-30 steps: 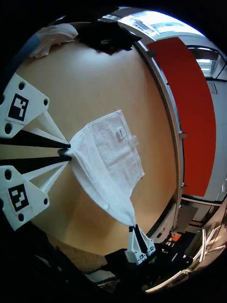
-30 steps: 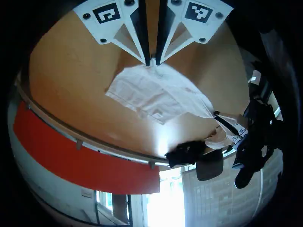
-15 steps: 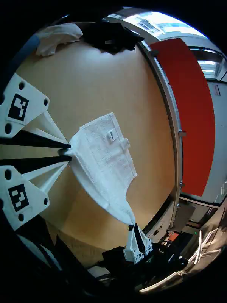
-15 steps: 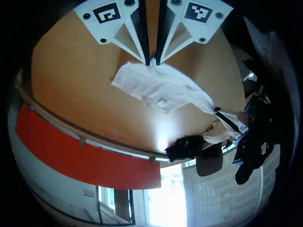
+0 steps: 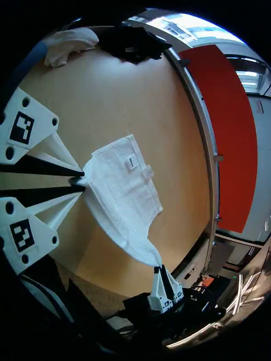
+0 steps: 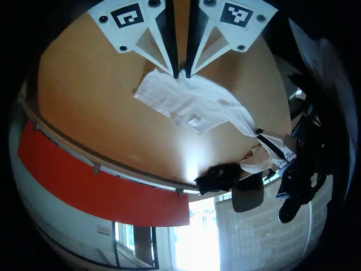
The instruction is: Fold towel
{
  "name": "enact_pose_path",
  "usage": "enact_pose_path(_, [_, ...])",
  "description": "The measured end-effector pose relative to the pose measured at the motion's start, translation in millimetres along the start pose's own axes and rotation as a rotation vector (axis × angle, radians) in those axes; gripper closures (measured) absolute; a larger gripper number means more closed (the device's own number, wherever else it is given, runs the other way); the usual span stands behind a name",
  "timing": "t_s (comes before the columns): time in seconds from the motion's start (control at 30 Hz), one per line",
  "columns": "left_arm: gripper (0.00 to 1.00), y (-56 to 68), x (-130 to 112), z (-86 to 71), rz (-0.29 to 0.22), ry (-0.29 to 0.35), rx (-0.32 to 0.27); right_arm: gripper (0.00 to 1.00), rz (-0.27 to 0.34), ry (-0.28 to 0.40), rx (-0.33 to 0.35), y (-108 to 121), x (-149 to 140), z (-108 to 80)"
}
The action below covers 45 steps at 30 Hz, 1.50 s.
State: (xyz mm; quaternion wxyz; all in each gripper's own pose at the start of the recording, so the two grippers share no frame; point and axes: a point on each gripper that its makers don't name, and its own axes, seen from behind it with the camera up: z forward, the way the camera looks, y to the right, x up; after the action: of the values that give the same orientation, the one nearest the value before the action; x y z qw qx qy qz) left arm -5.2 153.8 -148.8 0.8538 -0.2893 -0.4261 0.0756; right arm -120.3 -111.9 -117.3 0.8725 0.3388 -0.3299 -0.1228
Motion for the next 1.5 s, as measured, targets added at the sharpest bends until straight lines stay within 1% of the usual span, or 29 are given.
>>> enact_pose_path(0.2, [0.85, -7.1, 5, 7.9, 0.002, -0.003, 0.005, 0.89, -0.007, -0.008, -0.002, 6, 3, 8.9])
enact_pose_path(0.4, [0.85, -20.7, 13, 25.0, 0.001, -0.003, 0.018, 0.89, 0.000, -0.018, -0.009, 17, 5, 25.7])
enact_pose_path(0.7, [0.85, -42.9, 31, 54.9, 0.018, -0.006, 0.040, 0.89, 0.012, -0.030, -0.031, 39, 10, 51.0])
enact_pose_path(0.87, [0.85, -51.5, 37, 68.7, 0.013, -0.014, 0.037, 0.89, 0.020, -0.045, -0.046, 50, 6, 65.5])
enact_pose_path(1.0, [0.85, -56.3, 38, 77.6, 0.013, -0.022, 0.041, 0.89, 0.030, -0.058, -0.050, 55, 2, 74.2])
enact_pose_path(1.3, [0.85, -58.9, 33, 88.0, 0.018, -0.034, 0.045, 0.89, 0.035, -0.081, -0.051, 57, -7, 80.5])
enact_pose_path(1.5, [0.85, -64.2, 30, 100.4, 0.014, -0.042, 0.050, 0.89, 0.045, -0.096, -0.056, 63, -12, 89.4])
